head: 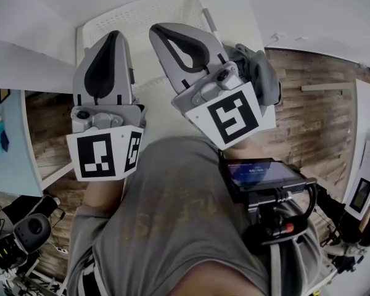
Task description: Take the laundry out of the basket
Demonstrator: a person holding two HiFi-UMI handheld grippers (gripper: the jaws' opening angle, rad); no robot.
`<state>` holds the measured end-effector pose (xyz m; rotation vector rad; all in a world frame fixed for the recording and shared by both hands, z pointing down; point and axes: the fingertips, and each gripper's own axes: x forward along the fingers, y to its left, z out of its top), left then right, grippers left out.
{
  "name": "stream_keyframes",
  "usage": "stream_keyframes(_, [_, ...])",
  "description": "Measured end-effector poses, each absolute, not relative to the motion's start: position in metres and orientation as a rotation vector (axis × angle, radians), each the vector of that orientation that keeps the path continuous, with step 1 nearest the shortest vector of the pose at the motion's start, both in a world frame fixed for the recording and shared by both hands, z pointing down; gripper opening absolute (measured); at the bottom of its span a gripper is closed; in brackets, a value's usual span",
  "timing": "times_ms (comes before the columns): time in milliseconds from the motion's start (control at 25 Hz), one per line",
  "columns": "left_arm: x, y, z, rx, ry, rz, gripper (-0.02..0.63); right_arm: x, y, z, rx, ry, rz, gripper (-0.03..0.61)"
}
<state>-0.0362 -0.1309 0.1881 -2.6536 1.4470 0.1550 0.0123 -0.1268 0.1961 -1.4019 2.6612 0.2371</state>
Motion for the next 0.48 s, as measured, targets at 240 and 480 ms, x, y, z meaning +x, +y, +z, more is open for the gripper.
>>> stream_keyframes(240, [-0.046,-0.135,0.186,-2.644,1.476,0.151,0.008,0.007,-0.129,0.193,-1.384,2.667,0.257,0.008])
stream_keyframes(480, [-0.047,-0.135,0.187,-2.639,1.482,0.153,0.008,0.006,-0.131,0.193,-1.374,2.675,0.252,0.008])
